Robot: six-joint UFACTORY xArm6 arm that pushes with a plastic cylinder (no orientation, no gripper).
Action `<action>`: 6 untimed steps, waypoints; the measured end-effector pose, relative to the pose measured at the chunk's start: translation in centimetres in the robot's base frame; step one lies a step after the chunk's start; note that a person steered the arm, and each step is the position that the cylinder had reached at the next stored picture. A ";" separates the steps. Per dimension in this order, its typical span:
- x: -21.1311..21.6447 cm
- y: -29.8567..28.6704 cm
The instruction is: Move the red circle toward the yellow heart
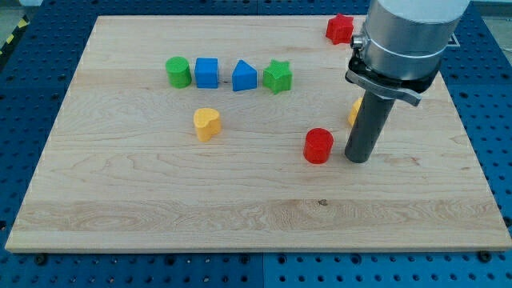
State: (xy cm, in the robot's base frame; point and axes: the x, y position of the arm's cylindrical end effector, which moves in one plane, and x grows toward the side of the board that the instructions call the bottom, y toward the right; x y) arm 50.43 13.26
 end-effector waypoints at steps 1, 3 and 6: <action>0.0 0.0; -0.3 -2.2; -3.8 -5.5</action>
State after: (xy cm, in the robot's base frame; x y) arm 46.67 7.75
